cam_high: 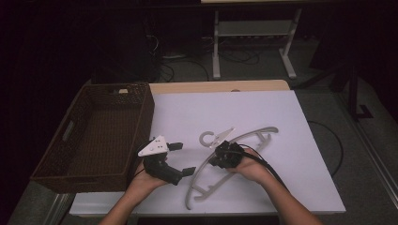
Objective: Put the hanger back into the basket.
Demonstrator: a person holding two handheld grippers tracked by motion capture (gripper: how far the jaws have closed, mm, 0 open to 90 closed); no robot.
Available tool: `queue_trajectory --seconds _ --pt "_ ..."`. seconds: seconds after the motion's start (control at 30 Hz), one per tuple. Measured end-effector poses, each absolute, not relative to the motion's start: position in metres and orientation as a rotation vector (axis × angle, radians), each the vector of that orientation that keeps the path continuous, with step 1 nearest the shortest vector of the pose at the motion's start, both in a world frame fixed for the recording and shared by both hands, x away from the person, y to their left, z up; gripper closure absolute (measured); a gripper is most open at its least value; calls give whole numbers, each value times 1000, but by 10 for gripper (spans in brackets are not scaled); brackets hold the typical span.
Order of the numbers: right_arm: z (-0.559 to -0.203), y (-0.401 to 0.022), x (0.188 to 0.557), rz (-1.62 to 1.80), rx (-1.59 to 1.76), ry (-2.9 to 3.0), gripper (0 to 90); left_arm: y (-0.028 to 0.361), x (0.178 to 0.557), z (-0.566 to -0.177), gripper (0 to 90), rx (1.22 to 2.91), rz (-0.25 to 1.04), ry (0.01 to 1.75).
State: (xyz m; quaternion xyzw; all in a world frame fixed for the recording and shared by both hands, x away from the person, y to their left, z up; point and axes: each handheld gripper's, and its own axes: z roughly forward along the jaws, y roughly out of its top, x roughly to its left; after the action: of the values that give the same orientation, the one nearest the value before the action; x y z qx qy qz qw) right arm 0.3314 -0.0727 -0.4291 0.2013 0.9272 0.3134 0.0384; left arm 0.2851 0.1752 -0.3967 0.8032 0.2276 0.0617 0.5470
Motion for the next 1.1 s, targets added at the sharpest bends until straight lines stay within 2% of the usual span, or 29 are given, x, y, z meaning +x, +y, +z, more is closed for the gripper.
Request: queue_trajectory --seconds 0.3,0.77,0.9,1.1 --pt "-434 -61 337 940 637 2815 895 175 285 -396 2 1903 149 537" --pt "-439 -38 374 985 751 2726 895 176 285 -396 2 1899 149 541" --pt "-438 -42 372 1027 770 2711 894 177 285 -396 3 1898 152 544" --pt "-413 -69 361 1130 819 2623 894 177 285 -396 2 1904 154 546"
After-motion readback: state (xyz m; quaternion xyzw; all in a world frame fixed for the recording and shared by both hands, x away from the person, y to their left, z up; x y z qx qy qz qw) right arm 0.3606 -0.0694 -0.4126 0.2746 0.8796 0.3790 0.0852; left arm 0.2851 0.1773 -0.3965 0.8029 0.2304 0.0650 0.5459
